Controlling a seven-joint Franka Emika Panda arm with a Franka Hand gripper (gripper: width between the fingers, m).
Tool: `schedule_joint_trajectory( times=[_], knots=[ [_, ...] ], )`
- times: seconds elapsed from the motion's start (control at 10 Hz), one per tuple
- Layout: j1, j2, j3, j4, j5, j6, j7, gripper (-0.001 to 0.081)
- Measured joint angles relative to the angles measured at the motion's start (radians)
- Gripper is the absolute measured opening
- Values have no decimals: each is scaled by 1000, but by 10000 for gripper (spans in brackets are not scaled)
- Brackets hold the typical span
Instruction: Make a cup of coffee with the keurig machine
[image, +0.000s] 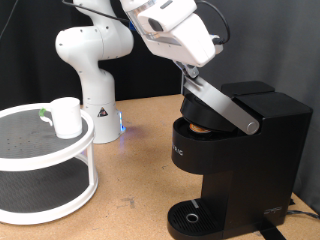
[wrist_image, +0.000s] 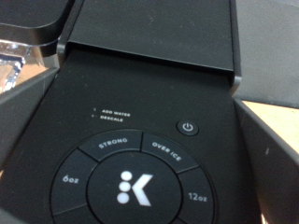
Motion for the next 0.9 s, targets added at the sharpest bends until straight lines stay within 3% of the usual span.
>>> schedule_joint_trajectory(
  times=[0.5,0.9],
  knots=[
    [-3,27,4,-7,-119,35,105,0],
    [-12,69,3,-9,-173,42,115,0]
  ],
)
